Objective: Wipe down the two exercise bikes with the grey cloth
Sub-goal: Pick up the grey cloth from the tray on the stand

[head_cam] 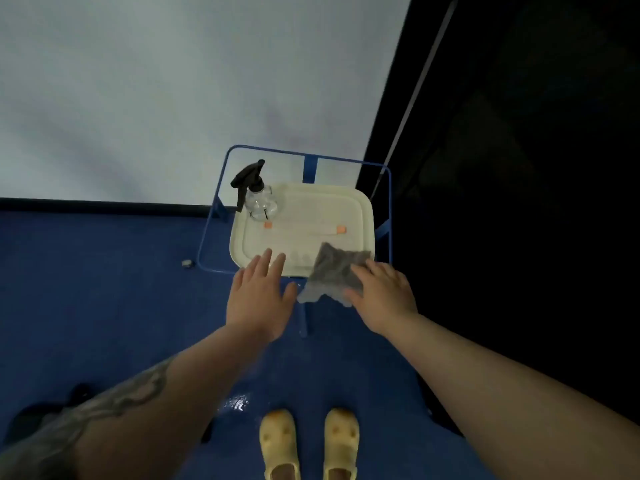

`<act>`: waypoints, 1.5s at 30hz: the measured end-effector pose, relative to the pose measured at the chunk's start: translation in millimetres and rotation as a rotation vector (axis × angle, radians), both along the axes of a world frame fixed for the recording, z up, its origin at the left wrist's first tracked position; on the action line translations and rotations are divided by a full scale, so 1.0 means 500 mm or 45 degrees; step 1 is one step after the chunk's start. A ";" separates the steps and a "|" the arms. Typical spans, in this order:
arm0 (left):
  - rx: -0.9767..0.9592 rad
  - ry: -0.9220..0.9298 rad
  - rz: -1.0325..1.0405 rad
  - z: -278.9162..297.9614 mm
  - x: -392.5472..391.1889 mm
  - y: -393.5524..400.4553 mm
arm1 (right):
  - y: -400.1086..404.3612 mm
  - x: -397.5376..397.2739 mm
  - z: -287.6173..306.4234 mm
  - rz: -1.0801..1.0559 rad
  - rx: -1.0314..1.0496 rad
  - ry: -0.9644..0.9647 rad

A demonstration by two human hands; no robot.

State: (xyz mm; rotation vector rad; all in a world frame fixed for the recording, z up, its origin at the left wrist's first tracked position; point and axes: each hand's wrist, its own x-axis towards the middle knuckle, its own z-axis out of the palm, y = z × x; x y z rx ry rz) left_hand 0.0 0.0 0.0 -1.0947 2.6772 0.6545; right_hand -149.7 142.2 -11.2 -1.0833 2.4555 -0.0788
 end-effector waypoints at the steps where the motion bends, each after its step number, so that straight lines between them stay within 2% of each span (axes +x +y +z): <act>1: -0.012 -0.011 -0.013 -0.018 -0.004 -0.004 | -0.008 -0.002 -0.017 0.006 0.013 0.000; 7: -0.046 0.027 -0.035 -0.087 -0.011 -0.028 | -0.041 -0.002 -0.087 0.014 -0.051 0.057; 17: -0.008 0.076 -0.029 -0.099 -0.005 -0.049 | -0.068 -0.010 -0.095 -0.001 -0.007 0.251; 23: -0.004 0.053 -0.012 -0.071 0.014 -0.055 | -0.064 0.002 -0.053 -0.056 -0.158 0.188; 29: -0.102 0.138 0.000 0.077 0.002 -0.109 | -0.092 0.002 0.115 0.031 -0.342 0.288; 37: -0.378 0.334 0.062 0.385 -0.002 -0.195 | -0.186 -0.017 0.458 0.063 -0.750 0.507; 45: -0.673 0.500 0.362 0.685 0.106 -0.179 | -0.223 0.001 0.764 0.159 -1.029 0.624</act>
